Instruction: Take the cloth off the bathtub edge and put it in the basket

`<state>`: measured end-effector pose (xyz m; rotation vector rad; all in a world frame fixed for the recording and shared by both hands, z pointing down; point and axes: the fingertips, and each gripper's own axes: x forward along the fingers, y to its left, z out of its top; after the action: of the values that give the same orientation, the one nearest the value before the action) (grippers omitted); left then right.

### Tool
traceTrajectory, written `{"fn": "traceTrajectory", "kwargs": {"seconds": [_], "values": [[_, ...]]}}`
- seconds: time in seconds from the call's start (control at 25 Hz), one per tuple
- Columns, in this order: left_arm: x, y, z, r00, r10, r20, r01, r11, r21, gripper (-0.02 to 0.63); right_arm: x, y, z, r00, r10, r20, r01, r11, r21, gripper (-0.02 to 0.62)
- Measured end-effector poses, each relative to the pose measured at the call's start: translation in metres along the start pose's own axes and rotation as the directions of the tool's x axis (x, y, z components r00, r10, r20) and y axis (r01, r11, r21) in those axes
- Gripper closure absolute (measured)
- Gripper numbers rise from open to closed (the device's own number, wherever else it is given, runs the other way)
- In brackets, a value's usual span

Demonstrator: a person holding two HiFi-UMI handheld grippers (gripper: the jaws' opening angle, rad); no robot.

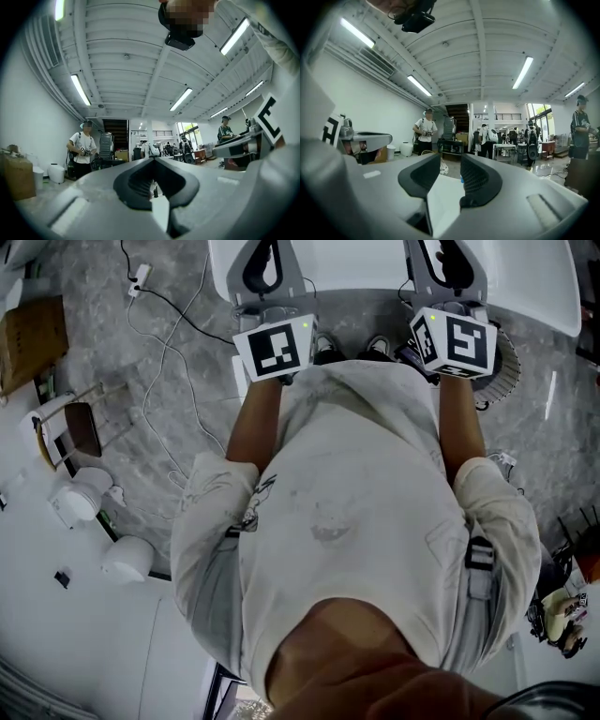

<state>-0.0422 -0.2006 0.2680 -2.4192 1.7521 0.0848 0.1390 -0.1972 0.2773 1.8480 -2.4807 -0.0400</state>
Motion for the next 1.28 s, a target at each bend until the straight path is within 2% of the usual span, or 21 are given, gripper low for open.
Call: {"fn": "traceTrajectory", "kwargs": {"seconds": [0.2,0.32,0.68,1.28], "values": [[0.005,0.004,0.007,1.0,0.012,0.008,-0.012,1.0,-0.001,0.604,-0.002,-0.002,0.023,0.997,-0.009,0.073,0.011,1.0,-0.023,0.555],[0.005,0.0,0.013,1.0,0.01,0.019,-0.01,1.0,0.0,0.604,-0.008,-0.001,0.037,0.993,-0.001,0.114,0.007,0.998,-0.057,0.592],[0.013,-0.01,0.022,0.999,0.02,0.025,-0.021,1.0,0.012,0.604,-0.008,-0.011,0.052,0.988,0.078,0.136,-0.074,0.997,-0.037,0.594],[0.019,-0.014,0.028,0.999,0.041,0.03,-0.042,0.999,0.025,0.604,0.002,-0.021,0.046,0.991,0.05,0.125,-0.042,0.997,-0.067,0.594]]}}
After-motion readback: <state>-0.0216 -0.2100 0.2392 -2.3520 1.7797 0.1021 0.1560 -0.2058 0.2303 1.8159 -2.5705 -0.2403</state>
